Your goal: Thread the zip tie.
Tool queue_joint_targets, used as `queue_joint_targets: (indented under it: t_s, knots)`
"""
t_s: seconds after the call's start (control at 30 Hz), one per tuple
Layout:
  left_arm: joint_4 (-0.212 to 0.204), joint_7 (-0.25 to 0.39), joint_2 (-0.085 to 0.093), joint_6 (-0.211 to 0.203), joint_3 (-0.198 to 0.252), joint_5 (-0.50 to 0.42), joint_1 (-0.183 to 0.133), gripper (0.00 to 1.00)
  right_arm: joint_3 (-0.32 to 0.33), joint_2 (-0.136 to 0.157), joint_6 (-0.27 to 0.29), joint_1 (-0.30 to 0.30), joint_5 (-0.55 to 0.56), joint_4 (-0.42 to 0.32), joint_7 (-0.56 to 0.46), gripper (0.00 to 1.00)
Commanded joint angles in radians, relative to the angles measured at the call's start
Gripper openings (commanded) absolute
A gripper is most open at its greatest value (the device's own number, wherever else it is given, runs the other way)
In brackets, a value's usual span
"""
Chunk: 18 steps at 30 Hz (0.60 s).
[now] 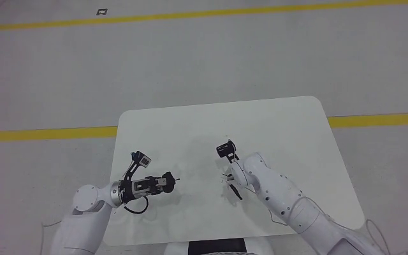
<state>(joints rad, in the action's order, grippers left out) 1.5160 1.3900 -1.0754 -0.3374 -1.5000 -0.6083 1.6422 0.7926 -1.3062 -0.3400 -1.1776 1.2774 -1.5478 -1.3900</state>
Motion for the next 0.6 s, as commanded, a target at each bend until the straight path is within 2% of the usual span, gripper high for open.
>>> queue_joint_targets:
  t_s: [0.0,0.2,0.57]
  knots:
    - [0.000,0.000,0.000,0.000,0.000,0.000,0.000,0.00,0.008,-0.005,0.000,-0.004,0.003,0.006,0.000,0.25]
    - [0.000,0.000,0.000,0.000,0.000,0.000,0.000,0.00,0.025,-0.021,0.000,-0.009,0.010,0.026,0.000,0.25]
    - [0.000,0.000,0.000,0.000,0.000,0.000,0.000,0.00,0.033,-0.038,0.000,-0.006,0.016,0.038,0.000,0.11]
